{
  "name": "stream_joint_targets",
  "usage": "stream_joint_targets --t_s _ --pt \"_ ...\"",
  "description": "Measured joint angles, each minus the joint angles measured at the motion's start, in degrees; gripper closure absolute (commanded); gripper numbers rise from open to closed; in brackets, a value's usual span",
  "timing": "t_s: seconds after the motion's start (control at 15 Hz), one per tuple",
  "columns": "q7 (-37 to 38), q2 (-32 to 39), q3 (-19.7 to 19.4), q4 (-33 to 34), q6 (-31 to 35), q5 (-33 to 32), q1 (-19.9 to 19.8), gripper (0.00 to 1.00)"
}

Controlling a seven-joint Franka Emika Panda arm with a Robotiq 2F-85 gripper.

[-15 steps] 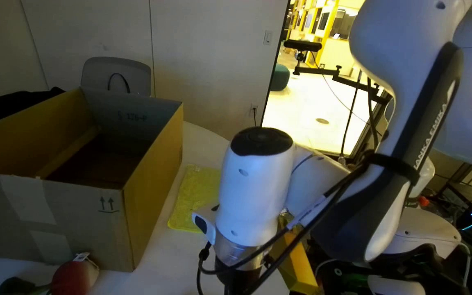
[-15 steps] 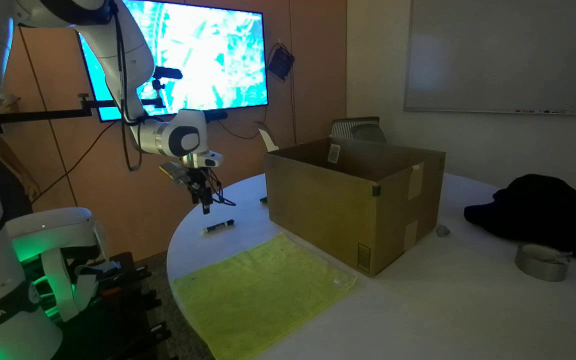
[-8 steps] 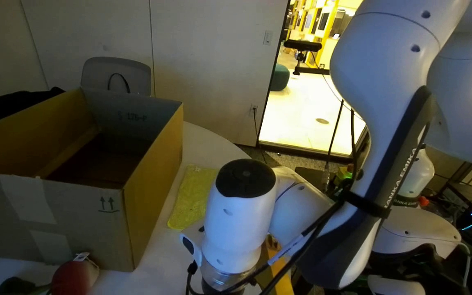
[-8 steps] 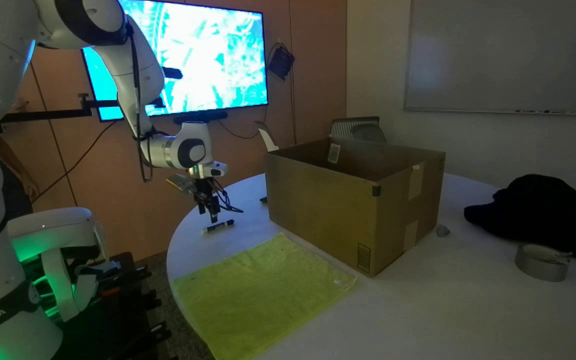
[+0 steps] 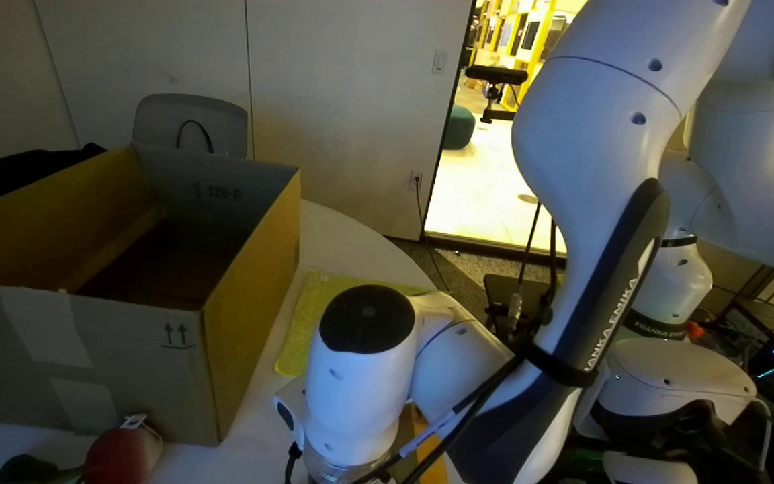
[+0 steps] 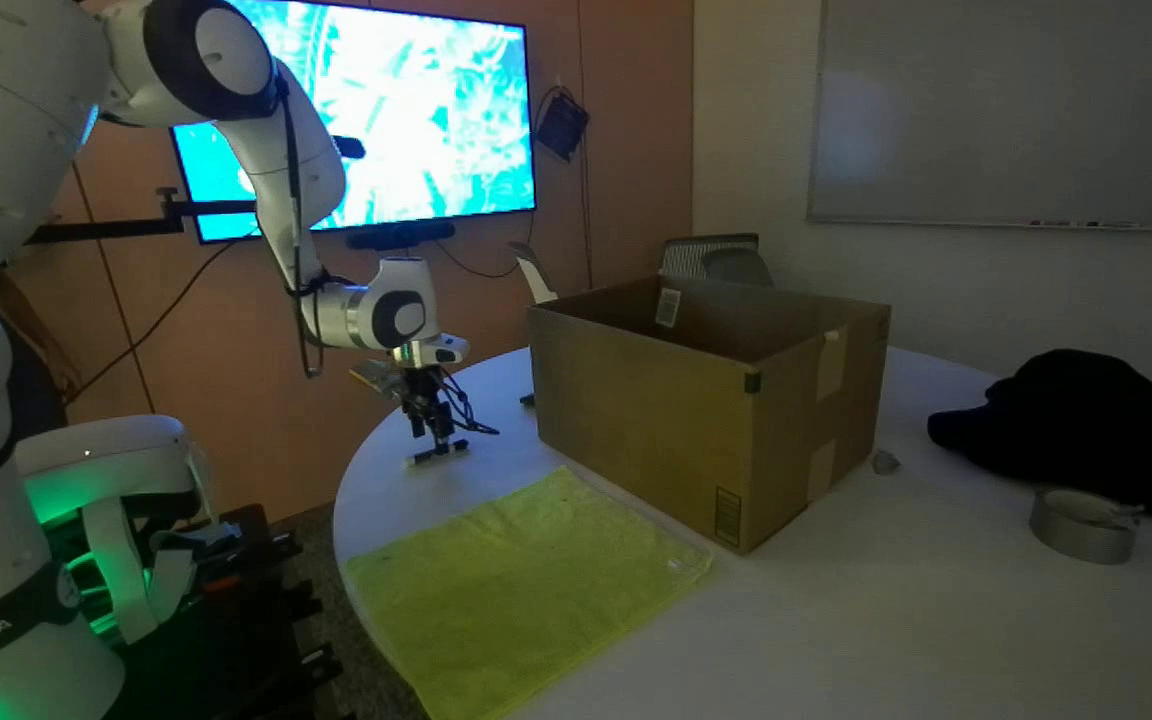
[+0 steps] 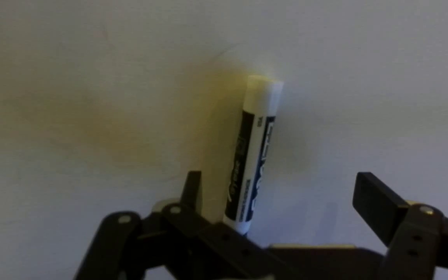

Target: Pick up the marker and wrap it on the cloth, the pick up the cloth and put it in the box

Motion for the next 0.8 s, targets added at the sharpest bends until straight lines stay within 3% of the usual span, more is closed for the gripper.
stream_joint_targets --t_s 0.27,0.33,0.4,0.8 --pt "0.00 1.63 -0.69 1.28 -1.20 0.01 -0.20 0.00" --pt "-0.01 1.85 -0.72 1.52 -1.80 0.01 -0.30 0.25" --pt "-0.04 2.04 -0.75 1.76 -2.36 0.01 -0.36 0.26" --pt "-0.56 1.92 -0.45 3.62 -5.24 0.01 -0.44 0.73"
